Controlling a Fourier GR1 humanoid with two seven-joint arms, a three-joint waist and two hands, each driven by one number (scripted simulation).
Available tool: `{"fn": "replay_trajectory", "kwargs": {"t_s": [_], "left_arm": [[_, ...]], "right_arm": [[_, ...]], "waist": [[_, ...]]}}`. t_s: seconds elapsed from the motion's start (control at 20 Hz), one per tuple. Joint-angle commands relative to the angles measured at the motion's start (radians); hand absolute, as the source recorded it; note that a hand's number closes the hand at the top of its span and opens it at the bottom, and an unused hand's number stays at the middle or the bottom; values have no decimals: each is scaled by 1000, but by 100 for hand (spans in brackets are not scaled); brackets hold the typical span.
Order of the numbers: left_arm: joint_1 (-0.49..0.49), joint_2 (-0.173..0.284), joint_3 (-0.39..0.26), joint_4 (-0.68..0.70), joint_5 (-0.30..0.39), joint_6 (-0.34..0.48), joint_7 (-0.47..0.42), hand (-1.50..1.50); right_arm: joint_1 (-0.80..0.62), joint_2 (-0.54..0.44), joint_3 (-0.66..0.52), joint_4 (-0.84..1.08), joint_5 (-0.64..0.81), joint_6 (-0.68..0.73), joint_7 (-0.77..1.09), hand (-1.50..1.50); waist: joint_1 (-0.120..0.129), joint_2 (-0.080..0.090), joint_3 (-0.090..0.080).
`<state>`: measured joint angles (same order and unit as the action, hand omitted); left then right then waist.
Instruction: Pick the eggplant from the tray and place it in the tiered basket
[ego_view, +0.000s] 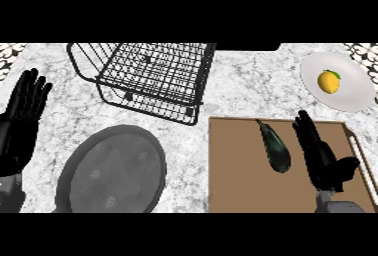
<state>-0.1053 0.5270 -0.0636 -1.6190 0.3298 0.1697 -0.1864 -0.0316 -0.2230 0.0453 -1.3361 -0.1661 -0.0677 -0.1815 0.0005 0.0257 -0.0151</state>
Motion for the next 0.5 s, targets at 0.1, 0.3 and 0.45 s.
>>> {"fn": "replay_trajectory", "kwargs": {"t_s": [0.1, 0.3, 0.45], "left_arm": [[76, -79, -79, 115, -69, 73, 78, 0], [176, -118, -112, 173, -62, 99, 126, 0], [200, -174, -167, 208, -100, 141, 140, 0]], "right_arm": [[-155, -150, -104, -45, 41, -61, 146, 150], [-98, -363, -185, 66, 264, -252, 282, 150], [-196, -182, -334, 49, 130, -486, 393, -150]], "waist": [[-5, -22, 14], [-38, 6, -9], [-23, -21, 11]]}}
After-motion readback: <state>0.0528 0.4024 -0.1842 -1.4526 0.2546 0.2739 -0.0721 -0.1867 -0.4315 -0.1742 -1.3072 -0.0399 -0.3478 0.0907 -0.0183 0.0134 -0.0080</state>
